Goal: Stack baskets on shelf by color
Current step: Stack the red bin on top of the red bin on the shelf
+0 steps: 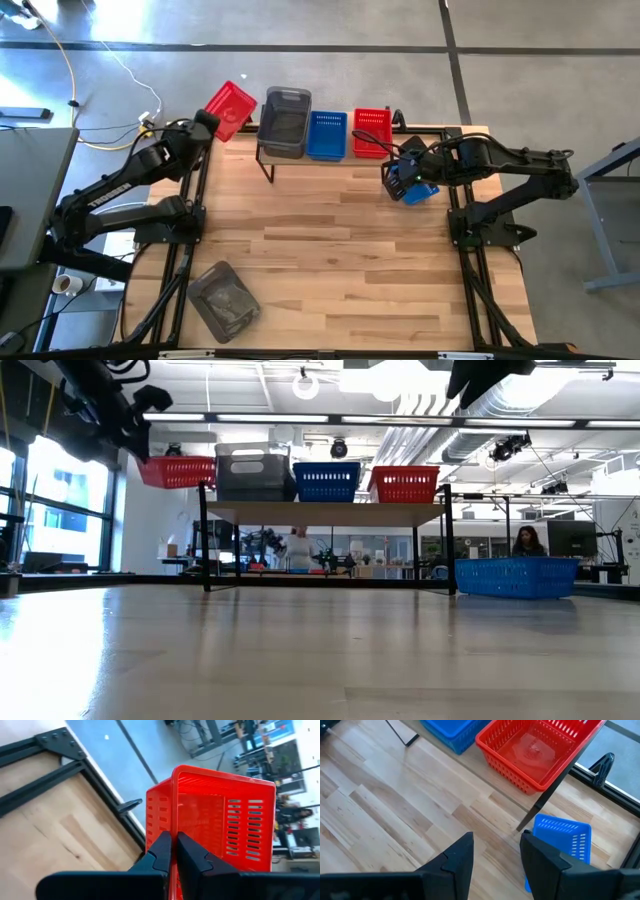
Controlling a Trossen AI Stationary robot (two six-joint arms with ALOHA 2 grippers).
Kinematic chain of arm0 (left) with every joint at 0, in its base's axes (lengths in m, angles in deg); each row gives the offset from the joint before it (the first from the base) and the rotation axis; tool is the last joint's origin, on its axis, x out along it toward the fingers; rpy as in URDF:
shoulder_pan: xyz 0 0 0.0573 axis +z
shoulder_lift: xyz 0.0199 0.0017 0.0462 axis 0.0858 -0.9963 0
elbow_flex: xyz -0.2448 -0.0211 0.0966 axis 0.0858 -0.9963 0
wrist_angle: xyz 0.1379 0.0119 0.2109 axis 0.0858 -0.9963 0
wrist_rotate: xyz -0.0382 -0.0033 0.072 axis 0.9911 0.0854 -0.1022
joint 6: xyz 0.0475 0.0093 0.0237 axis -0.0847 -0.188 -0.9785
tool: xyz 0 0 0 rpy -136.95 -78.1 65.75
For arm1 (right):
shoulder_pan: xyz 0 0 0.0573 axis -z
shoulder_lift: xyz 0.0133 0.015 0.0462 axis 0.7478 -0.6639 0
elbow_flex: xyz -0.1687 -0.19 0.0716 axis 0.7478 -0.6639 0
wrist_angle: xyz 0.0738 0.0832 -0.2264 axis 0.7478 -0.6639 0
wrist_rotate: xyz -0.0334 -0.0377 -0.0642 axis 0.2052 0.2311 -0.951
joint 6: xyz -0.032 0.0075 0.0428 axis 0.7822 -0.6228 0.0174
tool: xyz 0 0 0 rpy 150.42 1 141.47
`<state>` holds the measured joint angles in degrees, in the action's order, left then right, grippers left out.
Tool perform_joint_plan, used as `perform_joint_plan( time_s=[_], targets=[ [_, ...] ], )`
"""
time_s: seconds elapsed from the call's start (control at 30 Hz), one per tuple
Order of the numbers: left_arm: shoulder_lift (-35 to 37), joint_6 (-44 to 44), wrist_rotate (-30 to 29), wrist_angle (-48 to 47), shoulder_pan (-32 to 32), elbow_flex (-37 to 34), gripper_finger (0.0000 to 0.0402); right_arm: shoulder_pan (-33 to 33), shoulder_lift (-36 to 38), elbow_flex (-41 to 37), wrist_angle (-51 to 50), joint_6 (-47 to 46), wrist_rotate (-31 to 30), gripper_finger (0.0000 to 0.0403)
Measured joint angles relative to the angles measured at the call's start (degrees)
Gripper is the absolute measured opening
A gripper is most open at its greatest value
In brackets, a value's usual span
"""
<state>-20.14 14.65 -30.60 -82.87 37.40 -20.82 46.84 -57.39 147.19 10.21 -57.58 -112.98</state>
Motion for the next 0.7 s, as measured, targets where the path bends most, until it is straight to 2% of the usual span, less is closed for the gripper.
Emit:
perform_joint_plan(
  time_s=[0.37, 0.7],
  targets=[
    [1.3, -7.1, 1.0, 8.9, 0.0, 0.2, 0.0005, 0.0, 0.0, 0.0, 0.0, 0.0, 0.2, 0.0145],
    [1.3, -16.1, -0.4, 9.0, -1.3, 8.5, 0.0002, 0.0, 0.0, 0.0, 0.3, 0.0, 0.1, 0.0145]
  ],
)
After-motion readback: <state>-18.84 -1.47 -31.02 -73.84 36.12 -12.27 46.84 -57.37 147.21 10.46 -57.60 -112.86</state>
